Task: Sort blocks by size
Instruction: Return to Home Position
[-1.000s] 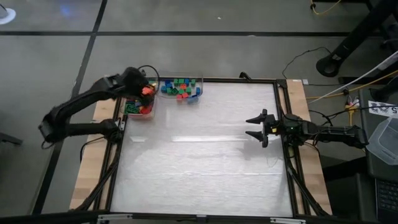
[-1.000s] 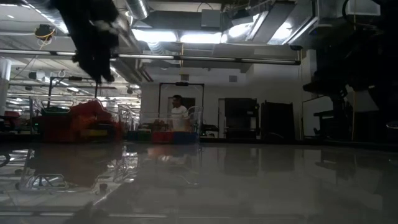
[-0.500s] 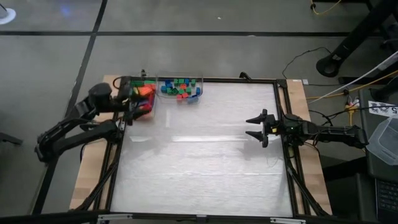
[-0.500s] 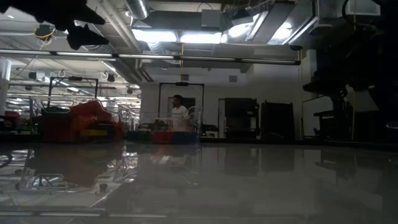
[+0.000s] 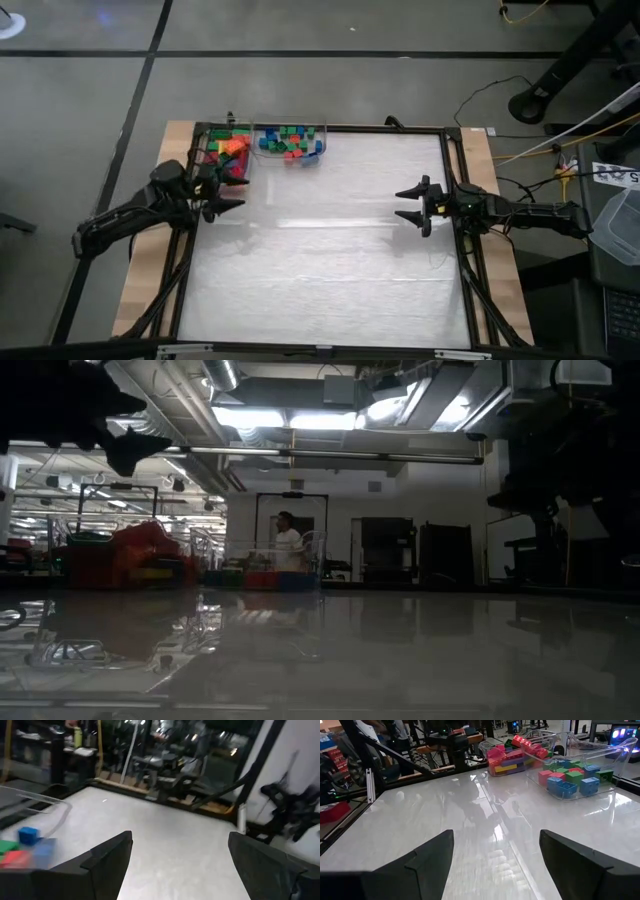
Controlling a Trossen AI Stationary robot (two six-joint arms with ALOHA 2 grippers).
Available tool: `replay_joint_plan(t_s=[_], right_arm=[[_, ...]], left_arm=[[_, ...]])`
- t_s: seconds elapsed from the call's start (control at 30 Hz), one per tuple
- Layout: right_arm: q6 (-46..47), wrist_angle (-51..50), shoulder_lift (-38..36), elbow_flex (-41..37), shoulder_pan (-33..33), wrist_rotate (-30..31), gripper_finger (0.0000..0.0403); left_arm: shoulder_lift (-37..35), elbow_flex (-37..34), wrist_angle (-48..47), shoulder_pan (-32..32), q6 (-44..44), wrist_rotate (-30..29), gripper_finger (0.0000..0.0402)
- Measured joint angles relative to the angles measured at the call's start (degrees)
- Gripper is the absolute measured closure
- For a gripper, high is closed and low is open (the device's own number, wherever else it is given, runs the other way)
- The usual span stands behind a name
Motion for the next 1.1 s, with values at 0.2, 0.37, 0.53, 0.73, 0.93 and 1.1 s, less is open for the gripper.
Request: replay_joint_plan(t_s=[0.2,0.37,0.53,0.73,0.93,1.1], right_arm=[[0.0,0.0,0.0,0.0,0.0,0.0,0.0109],[0.0,0.0,0.0,0.0,0.0,0.0,0.0109],[0.0,0.0,0.0,0.0,0.0,0.0,0.0109],[0.0,0.0,0.0,0.0,0.0,0.0,0.0109],[0.0,0.1,0.0,0.0,0.0,0.0,0.0109],[0.0,0.1,0.0,0.0,0.0,0.0,0.0109]], left_arm=[[-3.0,-8.7,13.8,-5.2,-4.2,0.0,0.0084],[-3.0,-9.9,15.6,-9.0,-2.7,-0.2,0.0084],[-3.0,-9.9,15.1,-12.1,5.2,-0.3,0.0084],[-2.9,-9.9,13.3,-14.7,9.9,-0.4,0.0084],[-2.6,-9.9,13.2,-15.3,9.4,-0.4,0.0084],[-2.6,-9.9,13.2,-15.2,10.2,-0.4,0.0084]])
